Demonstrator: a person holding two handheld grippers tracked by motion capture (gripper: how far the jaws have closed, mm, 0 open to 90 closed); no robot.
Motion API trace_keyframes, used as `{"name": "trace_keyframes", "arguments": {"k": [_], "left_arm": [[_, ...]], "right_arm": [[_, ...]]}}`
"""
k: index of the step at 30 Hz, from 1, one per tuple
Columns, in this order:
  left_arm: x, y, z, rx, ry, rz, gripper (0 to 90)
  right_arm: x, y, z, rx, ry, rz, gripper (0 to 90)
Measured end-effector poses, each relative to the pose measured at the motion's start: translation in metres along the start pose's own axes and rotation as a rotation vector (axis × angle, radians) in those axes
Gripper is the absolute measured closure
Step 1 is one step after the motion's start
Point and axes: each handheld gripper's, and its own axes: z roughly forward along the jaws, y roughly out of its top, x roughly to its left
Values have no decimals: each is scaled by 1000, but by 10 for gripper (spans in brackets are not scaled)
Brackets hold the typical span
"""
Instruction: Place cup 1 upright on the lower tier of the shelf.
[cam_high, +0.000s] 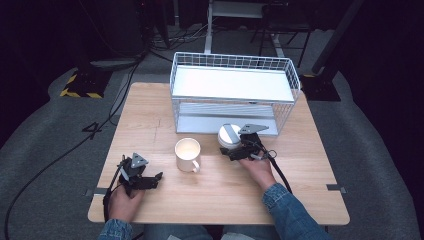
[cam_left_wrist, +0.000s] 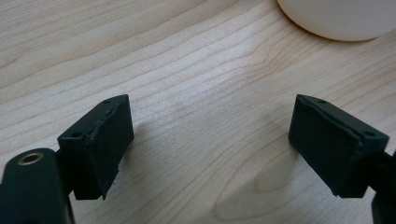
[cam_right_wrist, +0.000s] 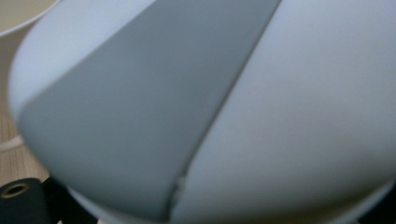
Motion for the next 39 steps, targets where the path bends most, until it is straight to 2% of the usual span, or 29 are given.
{"name": "trace_keyframes", "arguments": {"k": [2,4,13,26,30,32,34,39], "left_arm": [[0,0,0,0,0,1,145],[0,0,0,1,0,4,146],[0,0,0,0,1,0,146],[0,0,0,1,0,4,146],[0,0,0,1,0,1,145],[0,0,0,1,-1,4,145],[0,0,0,0,0,2,146],[0,0,0,1,-1,4,146]], "right_arm": [[1,0,1,-9,2,-2,102],[3,0,0,-23,-13,-5,161],[8,1,1,-35,-40,-41,180],[8,3,-1,-38,-45,-46,185],[6,9,-4,-55,-61,-42,185],[1,16,-5,-62,-66,-18,185],[-1,18,-6,-62,-70,-18,185],[-9,30,-7,-70,-107,-12,185]]}}
